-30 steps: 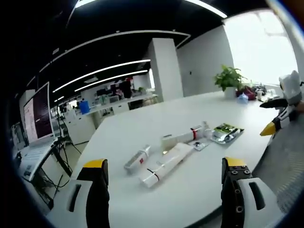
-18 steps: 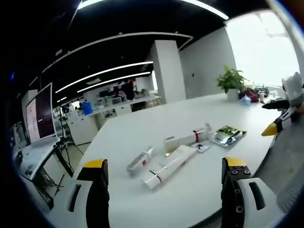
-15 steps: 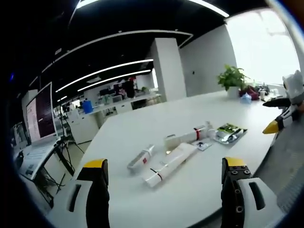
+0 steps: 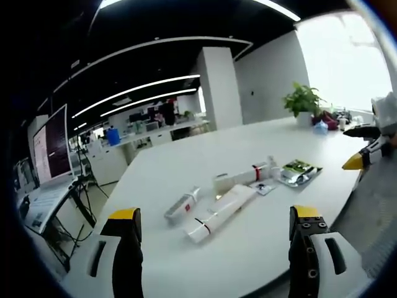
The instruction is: Arrange the skincare products in the storage area until every visible bottle or jar stands upright without overlapping.
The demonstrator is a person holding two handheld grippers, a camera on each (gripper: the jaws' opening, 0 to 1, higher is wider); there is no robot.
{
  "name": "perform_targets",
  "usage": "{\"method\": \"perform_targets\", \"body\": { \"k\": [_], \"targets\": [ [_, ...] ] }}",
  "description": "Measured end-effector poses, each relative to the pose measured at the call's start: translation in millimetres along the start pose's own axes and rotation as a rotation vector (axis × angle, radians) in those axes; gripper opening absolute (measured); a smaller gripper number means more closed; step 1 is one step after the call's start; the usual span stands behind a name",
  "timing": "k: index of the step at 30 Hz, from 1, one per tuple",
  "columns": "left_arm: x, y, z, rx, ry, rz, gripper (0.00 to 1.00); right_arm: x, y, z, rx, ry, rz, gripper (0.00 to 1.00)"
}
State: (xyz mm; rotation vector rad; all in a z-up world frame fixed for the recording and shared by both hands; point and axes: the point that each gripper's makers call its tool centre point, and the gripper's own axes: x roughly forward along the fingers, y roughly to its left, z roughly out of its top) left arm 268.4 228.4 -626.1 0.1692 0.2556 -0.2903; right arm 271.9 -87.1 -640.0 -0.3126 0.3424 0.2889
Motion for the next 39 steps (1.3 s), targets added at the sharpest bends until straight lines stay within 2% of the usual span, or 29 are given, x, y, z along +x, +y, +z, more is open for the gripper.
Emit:
{"method": "perform_targets", "body": {
  "k": [2, 5, 11, 14, 17, 19, 21, 24, 31, 39],
  "targets": [
    [-1, -1.0, 3.6, -0.039, -0.021, -0.020, 0.97, 0, 0, -2.1, -0.004, 0.015, -0.003, 1.00],
    [-1, 4.6, 8.4, -0.071, -0.048, -0.012, 0.97, -1, -3, 0.7, -0.004, 0.001, -0.022, 1.00],
    [-2, 10.8, 9.3, -0.106, -0.051, -0.029, 0.97, -2, -5, -0.4, -0.006, 0.014, -0.040, 1.00],
    [2, 12.7, 5.2, -0.109, -0.011, -0.050, 0.97, -2, -5, -0.5, -0.011, 0.018, -0.040, 1.00],
    [8, 10.9, -5.7, -0.106, 0.088, -0.109, 0.93, -1, -5, -2.5, -0.014, 0.031, -0.042, 1.00],
    [14, 14.6, -5.1, -0.081, 0.098, -0.104, 0.92, -1, -5, -2.7, -0.014, 0.033, -0.041, 1.00],
    [19, 8.7, -6.2, -0.039, 0.129, -0.158, 0.91, -1, -5, -3.5, -0.016, 0.038, -0.039, 1.00],
    [31, 2.4, -3.7, 0.022, 0.144, -0.206, 0.88, -1, -4, -4.4, -0.017, 0.045, -0.034, 1.00],
    [56, -3.4, -8.9, 0.138, 0.226, -0.282, 0.81, 0, -2, -5.2, -0.019, 0.051, -0.028, 1.00],
    [76, -10.8, -16.7, 0.210, 0.284, -0.342, 0.82, 0, -1, -5.5, -0.020, 0.055, -0.027, 1.00]
  ]
}}
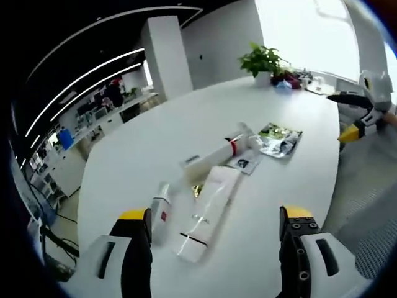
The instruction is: Arrange the skincare products in the storage area until every visible bottle or jar stands upright without overlapping.
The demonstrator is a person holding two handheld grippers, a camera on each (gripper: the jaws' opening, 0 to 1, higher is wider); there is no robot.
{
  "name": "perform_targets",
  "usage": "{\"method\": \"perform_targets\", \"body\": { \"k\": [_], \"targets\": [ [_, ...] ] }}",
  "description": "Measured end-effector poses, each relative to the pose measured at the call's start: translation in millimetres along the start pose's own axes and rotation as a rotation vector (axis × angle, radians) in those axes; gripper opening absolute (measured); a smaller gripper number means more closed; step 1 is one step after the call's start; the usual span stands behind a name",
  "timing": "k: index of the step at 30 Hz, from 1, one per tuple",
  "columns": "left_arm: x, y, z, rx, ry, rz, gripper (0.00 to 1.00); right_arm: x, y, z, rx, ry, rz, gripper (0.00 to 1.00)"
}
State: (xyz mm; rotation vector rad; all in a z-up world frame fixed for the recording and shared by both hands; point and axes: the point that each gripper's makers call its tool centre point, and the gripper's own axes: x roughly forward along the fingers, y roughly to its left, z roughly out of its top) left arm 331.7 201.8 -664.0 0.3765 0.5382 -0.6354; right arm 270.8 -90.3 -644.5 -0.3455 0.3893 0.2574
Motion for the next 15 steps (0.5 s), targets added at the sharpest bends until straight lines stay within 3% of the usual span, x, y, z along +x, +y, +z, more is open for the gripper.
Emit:
{"method": "perform_targets", "body": {
  "k": [8, 15],
  "targets": [
    [21, 2.6, -0.8, 0.064, 0.053, -0.039, 0.79, 1, 2, -0.3, -0.001, 0.002, 0.010, 1.00],
    [41, 5.6, -1.4, 0.107, 0.121, -0.094, 0.68, 1, 2, -0.5, -0.001, 0.002, 0.012, 1.00]
  ]
}}
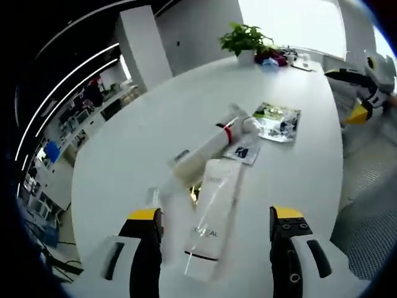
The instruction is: Arrange the skincare products in the storage area until every visible bottle or jar stands upright without overlapping.
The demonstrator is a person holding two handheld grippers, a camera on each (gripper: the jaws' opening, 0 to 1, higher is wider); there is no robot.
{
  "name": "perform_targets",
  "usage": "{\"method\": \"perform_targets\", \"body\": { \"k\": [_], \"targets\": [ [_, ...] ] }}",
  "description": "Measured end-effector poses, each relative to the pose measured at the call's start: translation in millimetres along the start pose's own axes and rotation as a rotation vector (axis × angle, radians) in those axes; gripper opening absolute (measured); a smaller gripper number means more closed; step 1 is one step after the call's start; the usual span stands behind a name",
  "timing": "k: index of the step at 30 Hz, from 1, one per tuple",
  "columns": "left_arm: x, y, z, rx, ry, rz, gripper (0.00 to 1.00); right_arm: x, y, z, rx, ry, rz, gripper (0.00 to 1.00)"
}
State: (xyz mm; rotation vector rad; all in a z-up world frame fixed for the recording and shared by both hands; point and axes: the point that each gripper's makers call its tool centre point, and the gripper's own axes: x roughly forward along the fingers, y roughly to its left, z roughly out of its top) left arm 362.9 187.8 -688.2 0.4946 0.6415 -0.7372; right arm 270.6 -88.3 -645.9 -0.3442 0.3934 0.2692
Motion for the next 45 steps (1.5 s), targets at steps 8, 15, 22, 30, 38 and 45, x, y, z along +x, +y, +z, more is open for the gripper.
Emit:
{"method": "perform_targets", "body": {
  "k": [8, 15, 22, 30, 38, 45],
  "targets": [
    [18, 0.6, 0.4, 0.040, 0.074, -0.080, 0.56, 1, -1, -0.1, 0.001, -0.002, -0.004, 1.00],
    [30, -3.2, -5.2, 0.045, 0.119, -0.141, 0.44, 1, -1, -0.8, 0.001, 0.000, -0.001, 1.00],
    [41, -6.9, -12.4, 0.040, 0.166, -0.178, 0.38, 2, -1, -1.8, 0.000, 0.006, -0.001, 1.00],
    [53, -11.9, -16.8, 0.048, 0.202, -0.206, 0.35, 2, 0, -2.2, -0.004, 0.010, 0.004, 1.00],
    [55, -10.2, -18.8, 0.063, 0.215, -0.207, 0.31, 2, -1, -1.7, -0.003, 0.007, -0.001, 1.00],
    [55, -9.5, -19.2, 0.076, 0.201, -0.199, 0.30, 2, 0, -2.1, -0.006, 0.010, 0.001, 1.00]
  ]
}}
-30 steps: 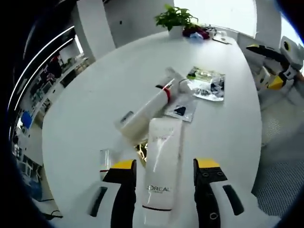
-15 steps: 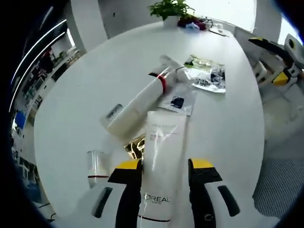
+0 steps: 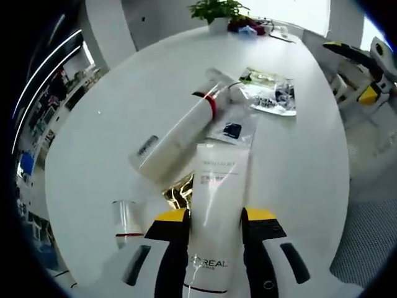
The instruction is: Arrange the skincare products in the storage area until every visible bottle or jar stands upright without overlapping.
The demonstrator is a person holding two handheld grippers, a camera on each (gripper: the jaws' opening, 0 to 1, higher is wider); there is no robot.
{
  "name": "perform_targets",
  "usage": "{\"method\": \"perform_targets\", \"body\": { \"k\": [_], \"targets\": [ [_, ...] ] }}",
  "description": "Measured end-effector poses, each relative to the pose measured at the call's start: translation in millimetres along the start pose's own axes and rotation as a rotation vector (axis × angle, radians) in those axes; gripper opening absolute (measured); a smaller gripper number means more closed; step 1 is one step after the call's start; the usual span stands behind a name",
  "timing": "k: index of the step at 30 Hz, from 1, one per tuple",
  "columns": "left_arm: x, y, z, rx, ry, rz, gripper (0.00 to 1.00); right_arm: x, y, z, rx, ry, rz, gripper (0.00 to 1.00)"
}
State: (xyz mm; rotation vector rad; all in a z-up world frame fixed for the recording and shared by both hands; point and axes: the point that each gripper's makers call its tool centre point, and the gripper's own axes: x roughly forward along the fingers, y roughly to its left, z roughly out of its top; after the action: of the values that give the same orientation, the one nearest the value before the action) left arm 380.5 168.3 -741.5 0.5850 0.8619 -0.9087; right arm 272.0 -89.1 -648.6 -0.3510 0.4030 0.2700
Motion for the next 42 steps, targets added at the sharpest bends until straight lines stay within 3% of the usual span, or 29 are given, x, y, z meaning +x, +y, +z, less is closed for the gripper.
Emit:
{"method": "perform_targets", "body": {
  "k": [17, 20, 31, 36, 42],
  "targets": [
    [-20, 0.9, 5.2, -0.046, -0.073, 0.063, 0.29, -1, -2, 1.5, 0.004, -0.009, -0.009, 1.00],
    [-27, -0.7, 13.2, -0.058, -0.129, 0.082, 0.28, -1, -2, 2.2, 0.005, -0.014, -0.009, 1.00],
    [-51, -9.1, 27.8, -0.099, -0.239, 0.114, 0.28, -3, -1, 3.7, 0.010, -0.023, -0.002, 1.00],
    [-63, -9.1, 39.0, -0.106, -0.324, 0.162, 0.28, -3, 1, 4.0, 0.017, -0.024, 0.012, 1.00],
    [-71, -14.5, 47.9, -0.140, -0.372, 0.160, 0.28, -6, 1, 6.2, 0.044, -0.023, 0.037, 0.99]
  ]
}}
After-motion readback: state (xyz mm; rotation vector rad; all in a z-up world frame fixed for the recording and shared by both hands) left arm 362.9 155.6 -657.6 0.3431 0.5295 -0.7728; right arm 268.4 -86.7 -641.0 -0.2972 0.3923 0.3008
